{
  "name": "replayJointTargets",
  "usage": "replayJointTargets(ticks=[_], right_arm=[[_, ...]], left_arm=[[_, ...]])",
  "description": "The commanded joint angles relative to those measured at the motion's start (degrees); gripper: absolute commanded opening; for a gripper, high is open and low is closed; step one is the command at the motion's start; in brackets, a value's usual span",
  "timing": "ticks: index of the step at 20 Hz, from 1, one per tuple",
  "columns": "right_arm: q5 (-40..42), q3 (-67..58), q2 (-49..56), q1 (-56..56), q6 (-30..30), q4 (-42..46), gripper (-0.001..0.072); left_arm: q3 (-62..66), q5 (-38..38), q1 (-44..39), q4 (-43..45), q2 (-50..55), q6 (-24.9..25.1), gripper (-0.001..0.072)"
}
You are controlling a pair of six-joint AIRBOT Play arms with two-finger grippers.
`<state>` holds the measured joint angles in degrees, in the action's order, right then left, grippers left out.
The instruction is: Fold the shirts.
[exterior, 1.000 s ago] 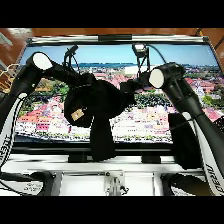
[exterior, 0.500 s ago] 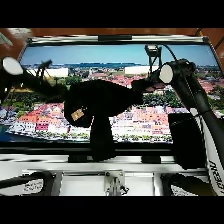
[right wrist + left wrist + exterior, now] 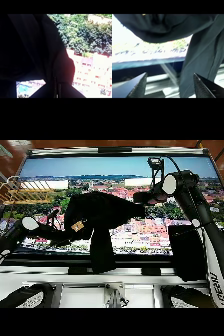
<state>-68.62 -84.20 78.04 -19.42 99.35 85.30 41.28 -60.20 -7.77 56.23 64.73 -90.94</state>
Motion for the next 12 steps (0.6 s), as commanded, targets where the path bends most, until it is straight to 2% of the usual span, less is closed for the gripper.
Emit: replayJointTargets(ticks=[1, 5, 8, 9, 11, 12], right_arm=[[-0.1, 0.0, 0.0, 0.0, -0.1, -0.8, 0.0063], [0.0, 0.0, 0.0, 0.0, -0.7, -0.8, 0.0063], [1.0, 0.0, 0.0, 0.0, -0.6, -0.8, 0.0063], [1.4, 0.0, 0.0, 0.0, -0.6, -0.8, 0.0063], [1.7, 0.0, 0.0, 0.0, -0.6, -0.8, 0.0063], [1.7, 0.0, 0.0, 0.0, -0.6, -0.7, 0.0063]], left_arm=[[-2.3, 10.2, -3.0, -2.7, 1.9, -0.4, 0.072], [-2.3, 16.9, -3.0, -3.9, 4.4, -1.1, 0.072], [-2.3, 18.2, -3.0, -4.3, 7.2, -1.1, 0.072], [-2.3, 18.2, -3.0, -4.3, 7.8, -1.1, 0.0652], [-2.1, 18.9, -2.9, -4.3, 7.8, -1.1, 0.0247], [-1.3, 18.9, -2.8, -4.2, 7.8, -1.0, 0.0111]])
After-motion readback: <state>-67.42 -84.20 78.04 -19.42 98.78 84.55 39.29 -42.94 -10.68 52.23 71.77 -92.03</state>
